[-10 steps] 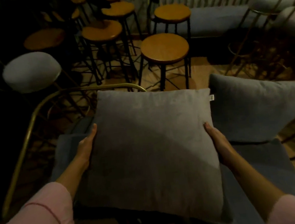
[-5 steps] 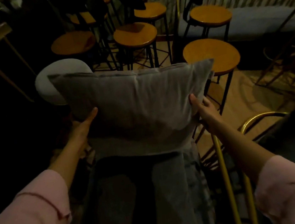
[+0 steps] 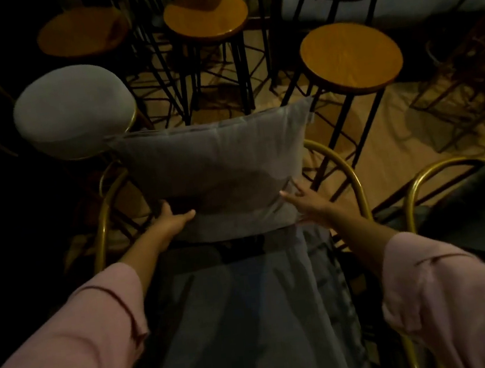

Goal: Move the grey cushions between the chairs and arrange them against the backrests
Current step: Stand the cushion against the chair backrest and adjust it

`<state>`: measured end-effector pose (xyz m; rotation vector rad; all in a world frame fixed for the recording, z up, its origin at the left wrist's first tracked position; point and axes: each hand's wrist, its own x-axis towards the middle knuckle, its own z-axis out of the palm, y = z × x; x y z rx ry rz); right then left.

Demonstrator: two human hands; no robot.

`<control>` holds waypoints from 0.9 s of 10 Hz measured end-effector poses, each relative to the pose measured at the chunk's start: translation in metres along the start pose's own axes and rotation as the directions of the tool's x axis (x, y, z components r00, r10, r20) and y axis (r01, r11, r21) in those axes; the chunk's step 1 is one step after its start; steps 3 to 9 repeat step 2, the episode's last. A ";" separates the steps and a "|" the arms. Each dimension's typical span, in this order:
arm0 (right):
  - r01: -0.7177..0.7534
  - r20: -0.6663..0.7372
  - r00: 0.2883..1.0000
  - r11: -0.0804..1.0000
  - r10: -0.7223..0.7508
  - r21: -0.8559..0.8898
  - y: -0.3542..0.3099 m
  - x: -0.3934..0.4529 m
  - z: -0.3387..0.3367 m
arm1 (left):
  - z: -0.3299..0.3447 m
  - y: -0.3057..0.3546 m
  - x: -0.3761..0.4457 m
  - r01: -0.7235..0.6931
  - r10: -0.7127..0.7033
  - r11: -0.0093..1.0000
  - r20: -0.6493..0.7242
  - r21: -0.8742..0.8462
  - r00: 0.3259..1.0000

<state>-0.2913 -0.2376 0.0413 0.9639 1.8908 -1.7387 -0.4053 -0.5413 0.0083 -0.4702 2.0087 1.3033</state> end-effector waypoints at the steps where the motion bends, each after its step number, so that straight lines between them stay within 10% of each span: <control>1: -0.003 0.011 1.000 0.995 0.005 -0.100 0.033 -0.013 0.005 | 0.036 -0.009 -0.010 -0.030 0.030 0.999 -0.044 0.013 0.999; 2: 0.020 -0.062 0.997 0.927 -0.047 -0.373 0.059 -0.046 -0.012 | 0.074 -0.019 -0.023 0.007 -0.001 0.994 -0.053 0.109 0.999; 9: 0.020 -0.062 0.997 0.927 -0.047 -0.373 0.059 -0.046 -0.012 | 0.074 -0.019 -0.023 0.007 -0.001 0.994 -0.053 0.109 0.999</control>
